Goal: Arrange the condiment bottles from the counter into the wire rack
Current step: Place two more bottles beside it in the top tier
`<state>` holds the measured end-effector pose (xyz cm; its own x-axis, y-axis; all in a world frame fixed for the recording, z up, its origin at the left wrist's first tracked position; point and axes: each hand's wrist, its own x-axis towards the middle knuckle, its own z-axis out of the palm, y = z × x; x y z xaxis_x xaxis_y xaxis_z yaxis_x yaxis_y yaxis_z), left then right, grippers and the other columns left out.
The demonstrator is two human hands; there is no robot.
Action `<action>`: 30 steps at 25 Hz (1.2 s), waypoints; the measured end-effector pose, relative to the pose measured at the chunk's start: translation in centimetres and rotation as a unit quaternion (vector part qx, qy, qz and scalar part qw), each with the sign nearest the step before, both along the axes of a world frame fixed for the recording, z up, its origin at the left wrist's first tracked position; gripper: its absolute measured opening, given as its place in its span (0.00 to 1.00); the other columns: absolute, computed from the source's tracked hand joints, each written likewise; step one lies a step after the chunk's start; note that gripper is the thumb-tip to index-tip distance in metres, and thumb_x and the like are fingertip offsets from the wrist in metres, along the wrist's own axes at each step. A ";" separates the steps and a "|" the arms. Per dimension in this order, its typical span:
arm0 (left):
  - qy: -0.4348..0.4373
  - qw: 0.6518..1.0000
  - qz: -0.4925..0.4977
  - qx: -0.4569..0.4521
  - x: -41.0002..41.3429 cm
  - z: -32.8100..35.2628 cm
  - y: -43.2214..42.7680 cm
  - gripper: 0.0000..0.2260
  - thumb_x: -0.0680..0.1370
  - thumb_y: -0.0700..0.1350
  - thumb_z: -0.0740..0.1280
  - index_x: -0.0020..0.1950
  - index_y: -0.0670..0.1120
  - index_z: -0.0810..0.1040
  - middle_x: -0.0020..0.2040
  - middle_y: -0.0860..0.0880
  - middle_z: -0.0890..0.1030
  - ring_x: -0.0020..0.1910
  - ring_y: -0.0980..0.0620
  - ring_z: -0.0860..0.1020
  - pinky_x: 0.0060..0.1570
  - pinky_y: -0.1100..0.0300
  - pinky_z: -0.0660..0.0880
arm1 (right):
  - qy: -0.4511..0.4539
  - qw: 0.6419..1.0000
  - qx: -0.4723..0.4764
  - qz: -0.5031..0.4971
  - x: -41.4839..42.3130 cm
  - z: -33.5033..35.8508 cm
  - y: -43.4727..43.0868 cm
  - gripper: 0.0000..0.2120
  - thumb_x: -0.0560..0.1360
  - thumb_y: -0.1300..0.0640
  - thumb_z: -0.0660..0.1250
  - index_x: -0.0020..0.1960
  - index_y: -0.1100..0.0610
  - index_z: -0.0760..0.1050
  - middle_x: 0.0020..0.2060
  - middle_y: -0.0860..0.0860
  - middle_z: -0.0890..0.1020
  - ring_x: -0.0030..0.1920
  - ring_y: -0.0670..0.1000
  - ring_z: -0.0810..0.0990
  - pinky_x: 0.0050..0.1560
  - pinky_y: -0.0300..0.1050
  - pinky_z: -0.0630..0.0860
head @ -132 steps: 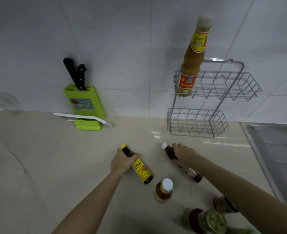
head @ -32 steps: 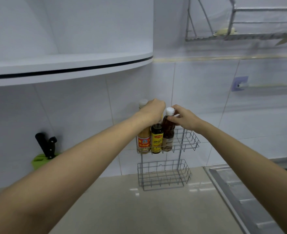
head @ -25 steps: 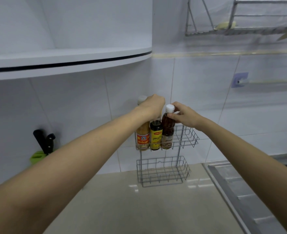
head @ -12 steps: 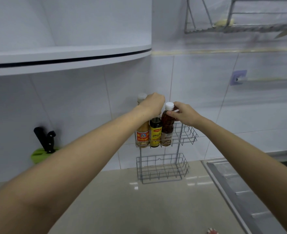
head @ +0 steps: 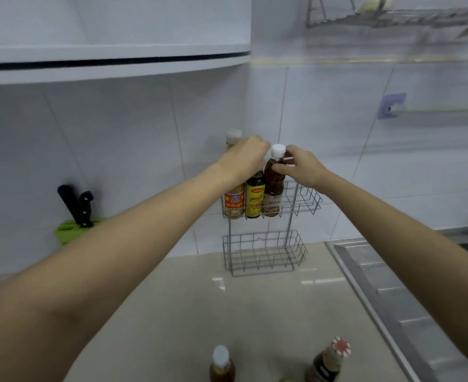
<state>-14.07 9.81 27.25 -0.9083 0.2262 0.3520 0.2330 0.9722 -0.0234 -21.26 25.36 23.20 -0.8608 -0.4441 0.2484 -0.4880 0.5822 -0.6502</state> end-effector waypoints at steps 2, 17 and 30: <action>0.024 1.000 0.002 0.018 0.4 0.1 -0.1 0.05 0.79 0.38 0.61 0.49 0.38 0.75 0.50 0.39 0.77 0.44 0.42 0.77 0.38 0.55 0.68 | 0.013 1.000 0.019 -0.011 0.4 0.2 0.0 0.22 0.75 0.55 0.69 0.64 0.64 0.69 0.62 0.59 0.76 0.61 0.57 0.76 0.60 0.49 0.73; -0.007 0.982 0.011 0.187 12.4 -12.3 -1.3 0.06 0.77 0.44 0.63 0.45 0.44 0.79 0.44 0.48 0.81 0.42 0.47 0.79 0.42 0.50 0.79 | 0.069 0.996 0.053 0.014 16.1 -9.8 3.6 0.12 0.76 0.56 0.67 0.57 0.58 0.75 0.54 0.53 0.80 0.56 0.52 0.78 0.56 0.43 0.73; -0.206 0.918 0.028 0.339 23.6 -24.2 -3.6 0.25 0.75 0.67 0.54 0.44 0.49 0.80 0.44 0.52 0.82 0.44 0.55 0.79 0.48 0.52 0.77 | -0.307 0.948 -0.048 0.071 24.1 -18.0 4.5 0.11 0.80 0.53 0.61 0.54 0.59 0.77 0.50 0.53 0.85 0.50 0.51 0.84 0.55 0.48 0.78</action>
<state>9.50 6.25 3.09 -0.9993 0.0314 0.0183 0.0356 0.7417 0.6698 2.82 29.83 5.18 -0.7891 -0.5677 -0.2344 -0.0702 0.4625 -0.8838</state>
